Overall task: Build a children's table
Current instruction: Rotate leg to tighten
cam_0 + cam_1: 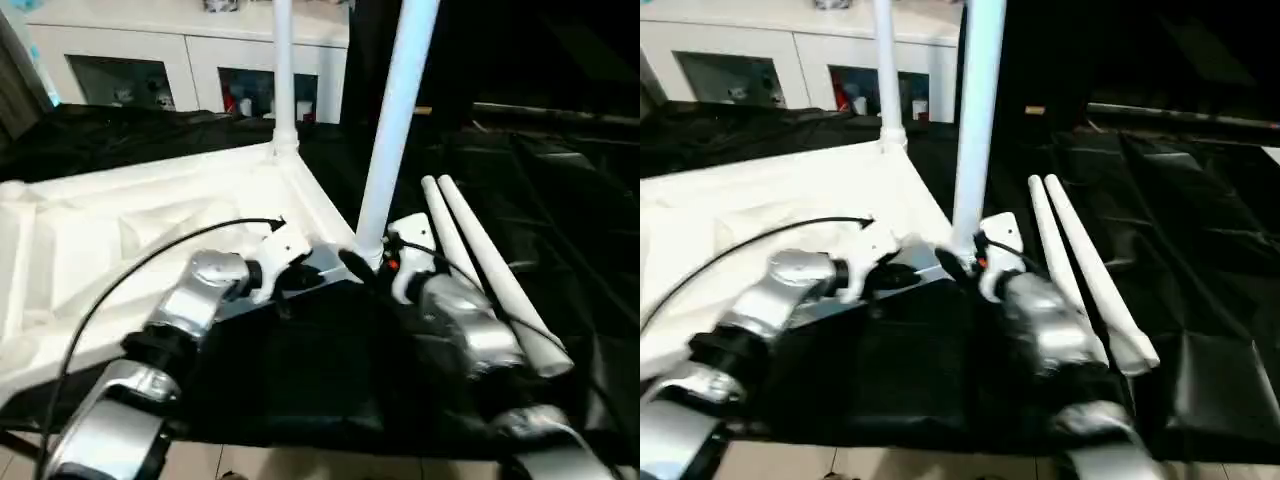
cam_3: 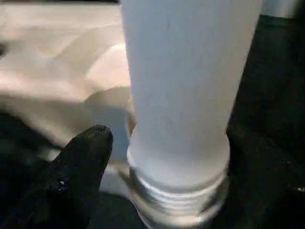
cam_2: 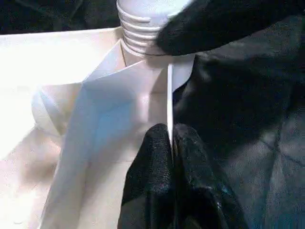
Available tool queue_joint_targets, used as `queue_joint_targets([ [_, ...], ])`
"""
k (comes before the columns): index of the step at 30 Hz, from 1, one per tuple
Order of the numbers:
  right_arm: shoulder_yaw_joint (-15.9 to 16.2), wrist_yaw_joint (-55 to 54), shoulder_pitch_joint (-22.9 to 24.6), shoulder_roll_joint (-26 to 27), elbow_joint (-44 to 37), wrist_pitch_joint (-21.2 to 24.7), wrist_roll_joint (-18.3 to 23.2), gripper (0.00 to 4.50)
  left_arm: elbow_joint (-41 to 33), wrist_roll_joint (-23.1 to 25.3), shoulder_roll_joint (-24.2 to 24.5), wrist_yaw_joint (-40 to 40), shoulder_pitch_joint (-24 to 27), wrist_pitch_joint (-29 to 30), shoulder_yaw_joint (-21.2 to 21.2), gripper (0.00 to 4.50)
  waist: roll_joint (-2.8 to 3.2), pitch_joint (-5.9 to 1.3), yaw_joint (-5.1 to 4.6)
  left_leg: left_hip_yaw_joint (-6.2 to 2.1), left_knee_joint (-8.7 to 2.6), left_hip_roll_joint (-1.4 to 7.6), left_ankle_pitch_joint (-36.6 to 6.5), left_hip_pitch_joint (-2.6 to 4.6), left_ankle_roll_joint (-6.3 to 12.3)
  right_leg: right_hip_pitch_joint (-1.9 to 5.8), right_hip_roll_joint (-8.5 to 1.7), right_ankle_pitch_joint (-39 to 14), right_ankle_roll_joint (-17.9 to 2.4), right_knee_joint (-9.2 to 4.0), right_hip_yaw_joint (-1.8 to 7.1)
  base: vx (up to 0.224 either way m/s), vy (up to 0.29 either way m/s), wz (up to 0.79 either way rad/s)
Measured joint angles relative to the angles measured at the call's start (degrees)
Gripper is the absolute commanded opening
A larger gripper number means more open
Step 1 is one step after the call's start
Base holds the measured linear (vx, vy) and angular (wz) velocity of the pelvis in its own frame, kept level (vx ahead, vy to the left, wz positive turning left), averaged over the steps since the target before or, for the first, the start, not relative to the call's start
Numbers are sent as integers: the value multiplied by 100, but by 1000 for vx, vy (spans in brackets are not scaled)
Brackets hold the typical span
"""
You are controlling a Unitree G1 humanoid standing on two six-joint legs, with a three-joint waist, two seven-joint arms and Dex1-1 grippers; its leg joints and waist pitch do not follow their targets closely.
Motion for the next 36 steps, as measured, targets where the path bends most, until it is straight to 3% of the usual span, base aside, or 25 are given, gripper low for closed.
queue_joint_targets([
  [5, 343, 1169, 425, -860, -862, 142, 25, 395, -331, -146, 319, -722, 134, -34, -120, 0, 5, 2, 82, 13, -2, 2, -5, -7, 5, -3, 0, -18, 21, -8, 4, 0, 0, 0],
  [9, 412, 1630, 547, -1104, -1165, 297, 88, 395, -431, -178, 494, -1095, 148, -13, -189, 0, 6, 4, 87, 15, -3, 6, -5, -7, 4, -5, 0, -19, 21, -7, 2, 0, 0, 0],
  [22, 488, 1978, 543, -1240, -1280, 465, 139, 395, -522, -175, 617, -1355, 159, 71, -237, 0, 4, 4, 83, 16, 4, 7, -4, -4, 3, -1, 0, -17, 20, -1, 6, 0, 0, 0],
  [36, 488, 1794, 353, -957, -1032, 330, 24, 284, -574, -165, 679, -1405, 166, 97, -266, 0, 4, 4, 83, 16, 6, 7, -3, -3, 3, 0, 0, -16, 20, 1, 7, 0, 0, 0],
])
